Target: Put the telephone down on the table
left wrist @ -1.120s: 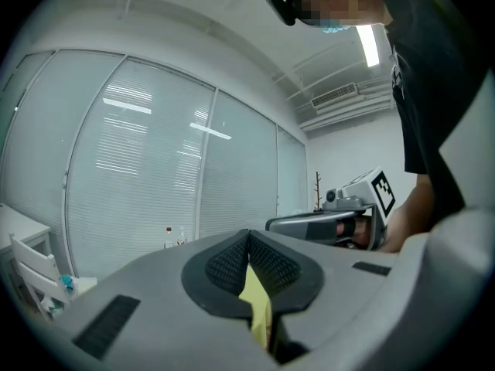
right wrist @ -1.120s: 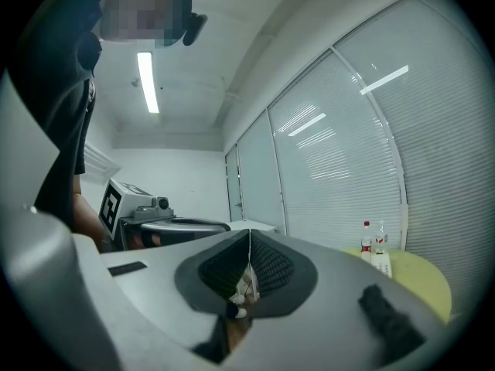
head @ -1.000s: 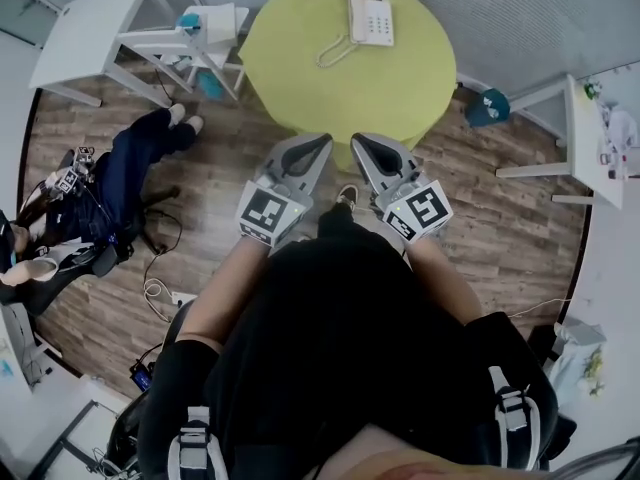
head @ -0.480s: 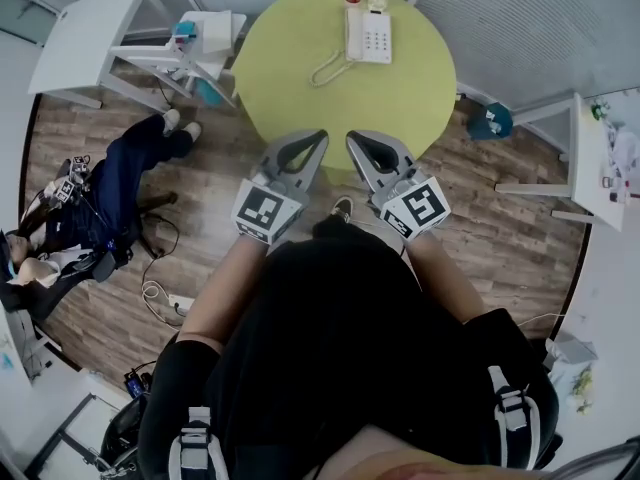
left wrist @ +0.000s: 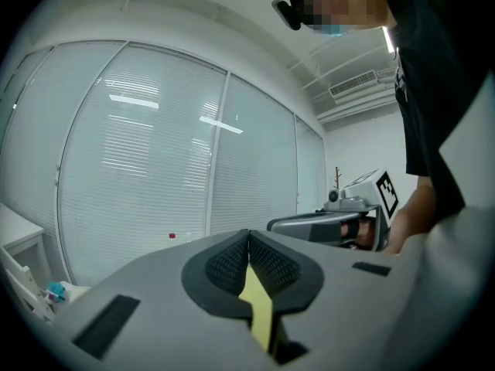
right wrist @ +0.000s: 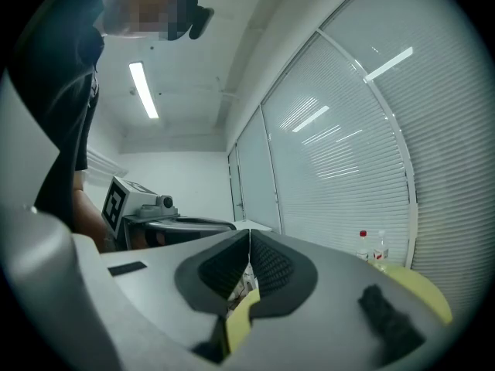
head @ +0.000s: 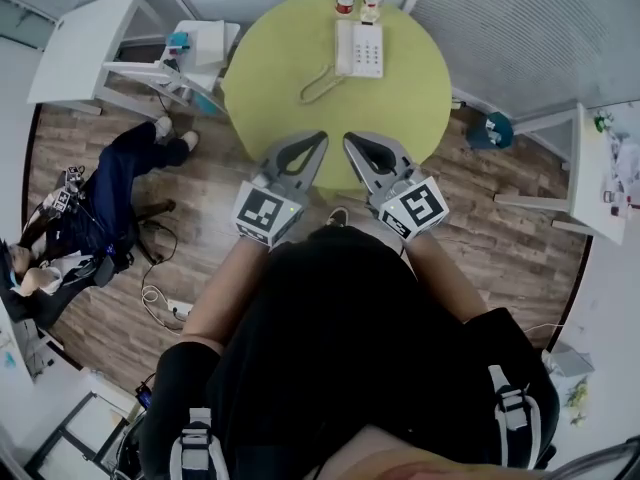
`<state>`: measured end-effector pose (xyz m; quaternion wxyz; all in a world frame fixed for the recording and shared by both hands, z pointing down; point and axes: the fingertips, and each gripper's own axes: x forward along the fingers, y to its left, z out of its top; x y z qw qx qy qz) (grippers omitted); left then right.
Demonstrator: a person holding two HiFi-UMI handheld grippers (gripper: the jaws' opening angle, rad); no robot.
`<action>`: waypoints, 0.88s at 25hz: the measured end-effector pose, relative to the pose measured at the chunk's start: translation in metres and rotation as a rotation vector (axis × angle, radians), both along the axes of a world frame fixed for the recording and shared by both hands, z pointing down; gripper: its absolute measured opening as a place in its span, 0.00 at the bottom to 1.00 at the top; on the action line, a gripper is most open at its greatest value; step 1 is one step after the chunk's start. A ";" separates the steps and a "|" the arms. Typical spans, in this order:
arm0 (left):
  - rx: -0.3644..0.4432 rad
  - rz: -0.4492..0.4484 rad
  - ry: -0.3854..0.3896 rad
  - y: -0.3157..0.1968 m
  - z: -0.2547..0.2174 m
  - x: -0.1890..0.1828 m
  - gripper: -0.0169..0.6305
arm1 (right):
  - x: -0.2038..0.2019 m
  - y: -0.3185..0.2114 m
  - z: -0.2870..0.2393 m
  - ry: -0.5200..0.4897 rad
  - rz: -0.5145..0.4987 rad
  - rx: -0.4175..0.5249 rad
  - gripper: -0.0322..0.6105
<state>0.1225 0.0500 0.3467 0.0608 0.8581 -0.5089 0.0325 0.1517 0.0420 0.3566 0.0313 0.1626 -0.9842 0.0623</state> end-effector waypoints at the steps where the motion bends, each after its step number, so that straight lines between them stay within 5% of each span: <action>1: -0.001 -0.002 0.000 -0.005 0.001 0.002 0.05 | 0.002 -0.005 0.001 -0.002 -0.003 -0.001 0.08; 22: -0.017 -0.028 -0.056 -0.053 0.011 0.022 0.05 | 0.015 -0.060 0.011 -0.009 -0.047 -0.014 0.08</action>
